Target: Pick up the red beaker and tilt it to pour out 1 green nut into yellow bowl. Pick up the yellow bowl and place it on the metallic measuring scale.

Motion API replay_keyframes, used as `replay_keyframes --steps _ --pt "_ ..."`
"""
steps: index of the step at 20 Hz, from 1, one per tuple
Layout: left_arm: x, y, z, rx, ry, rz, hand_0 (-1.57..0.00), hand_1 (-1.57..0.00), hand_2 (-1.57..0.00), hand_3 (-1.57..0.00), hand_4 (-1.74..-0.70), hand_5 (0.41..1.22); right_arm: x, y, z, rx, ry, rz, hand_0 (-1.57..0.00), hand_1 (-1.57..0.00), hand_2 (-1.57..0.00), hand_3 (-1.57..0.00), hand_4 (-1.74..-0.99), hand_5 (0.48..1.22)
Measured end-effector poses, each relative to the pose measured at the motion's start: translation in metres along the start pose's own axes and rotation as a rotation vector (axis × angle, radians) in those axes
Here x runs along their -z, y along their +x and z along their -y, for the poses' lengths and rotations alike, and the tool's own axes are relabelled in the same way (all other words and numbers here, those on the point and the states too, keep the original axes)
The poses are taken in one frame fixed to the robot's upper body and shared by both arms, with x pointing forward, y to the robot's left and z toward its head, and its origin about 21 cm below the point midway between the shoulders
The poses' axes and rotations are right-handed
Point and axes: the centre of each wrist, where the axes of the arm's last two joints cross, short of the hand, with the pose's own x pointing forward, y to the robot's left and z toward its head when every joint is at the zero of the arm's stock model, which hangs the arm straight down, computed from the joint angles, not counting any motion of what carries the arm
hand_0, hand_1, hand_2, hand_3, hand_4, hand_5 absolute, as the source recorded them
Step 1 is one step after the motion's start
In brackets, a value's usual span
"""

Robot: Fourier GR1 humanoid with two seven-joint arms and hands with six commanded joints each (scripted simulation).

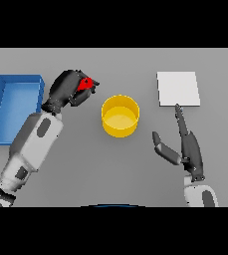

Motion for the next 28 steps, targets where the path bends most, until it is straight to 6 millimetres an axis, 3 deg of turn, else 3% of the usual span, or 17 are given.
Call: replay_keyframes --steps 6,10,15,19,28 --pt "0.028 0.036 -0.008 0.453 -0.228 0.11 -1.57 -1.57 -1.57 -1.57 -1.74 1.199 0.003 0.001 -0.004 -0.003 0.003 0.012 0.0 0.0 0.0 0.0 -1.068 0.689" --pt "0.044 0.058 -0.006 0.719 -0.376 0.147 -1.57 -1.57 -1.57 -1.57 -1.58 1.212 0.001 -0.001 -0.003 0.017 0.007 0.009 0.0 0.0 0.0 0.0 -1.063 0.681" --pt "0.058 0.075 0.004 0.976 -0.498 0.187 -1.57 -1.57 -1.57 -1.57 -1.68 1.218 0.004 0.001 0.0 0.025 0.012 -0.009 0.0 0.0 0.0 0.0 -1.067 0.684" --pt "0.071 0.086 0.001 1.19 -0.541 0.199 -1.57 -1.57 -1.57 -1.57 -1.72 1.22 0.004 -0.001 -0.002 0.033 0.022 -0.007 0.0 0.0 0.0 0.0 -1.063 0.694" --pt "0.07 0.096 0.023 1.413 -0.514 0.289 -1.57 -1.57 -1.57 -1.57 -1.74 1.221 0.002 -0.004 -0.005 0.045 0.018 -0.008 0.0 0.0 0.0 0.0 -1.055 0.691"
